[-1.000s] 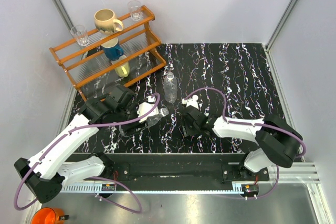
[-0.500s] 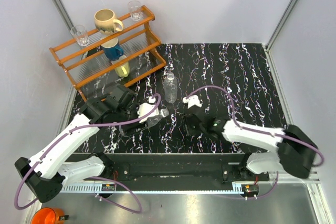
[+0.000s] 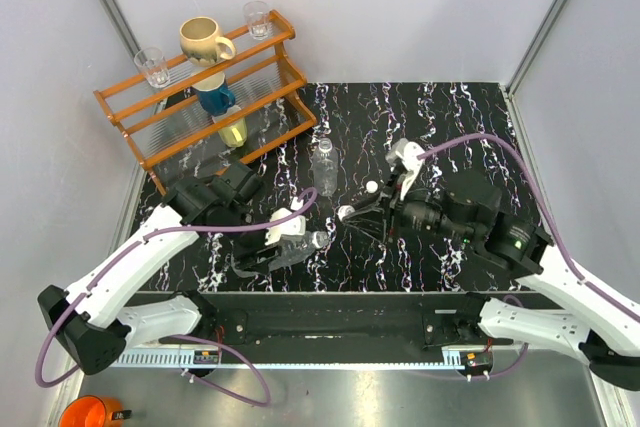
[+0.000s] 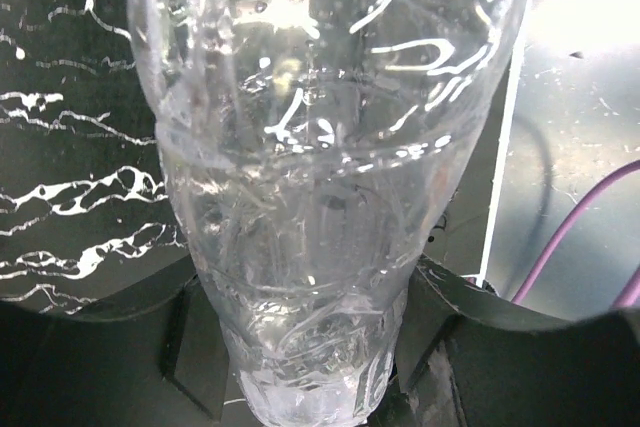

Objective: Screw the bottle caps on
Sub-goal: Pick up the bottle cap from the center of the board.

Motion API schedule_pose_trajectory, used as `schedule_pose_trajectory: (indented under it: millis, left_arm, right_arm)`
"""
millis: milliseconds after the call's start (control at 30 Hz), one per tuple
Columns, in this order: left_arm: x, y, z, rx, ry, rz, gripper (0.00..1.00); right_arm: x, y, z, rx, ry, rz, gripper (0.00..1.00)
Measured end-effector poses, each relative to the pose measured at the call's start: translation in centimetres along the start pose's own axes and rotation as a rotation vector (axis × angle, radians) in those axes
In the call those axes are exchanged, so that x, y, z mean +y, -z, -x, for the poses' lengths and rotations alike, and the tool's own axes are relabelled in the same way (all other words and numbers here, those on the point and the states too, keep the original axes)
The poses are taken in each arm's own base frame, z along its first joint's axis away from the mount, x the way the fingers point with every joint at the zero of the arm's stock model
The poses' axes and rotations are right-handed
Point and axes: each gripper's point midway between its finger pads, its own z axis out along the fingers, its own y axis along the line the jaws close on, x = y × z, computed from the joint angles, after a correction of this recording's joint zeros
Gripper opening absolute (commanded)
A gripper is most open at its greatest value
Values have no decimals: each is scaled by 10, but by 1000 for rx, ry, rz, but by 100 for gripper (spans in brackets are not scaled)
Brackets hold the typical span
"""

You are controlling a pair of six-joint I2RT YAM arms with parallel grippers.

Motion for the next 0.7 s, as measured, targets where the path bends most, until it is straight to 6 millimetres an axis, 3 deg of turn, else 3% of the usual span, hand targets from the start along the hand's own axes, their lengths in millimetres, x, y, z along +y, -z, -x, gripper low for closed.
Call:
schedule_pose_trajectory:
  millis: [133,267,700]
  left_arm:
    - [-8,8,12,-43,-42,-35,11]
    - [-14,13,19,-74,-71,-56,11]
    - [-18,13,18,-69,-62,-71,11]
  right_arm:
    - [16,-15,-16,117,9,114,18]
    - [14,-26,-48,254,-20,148,18]
    - [26,-20,-53,287,-44,231,18]
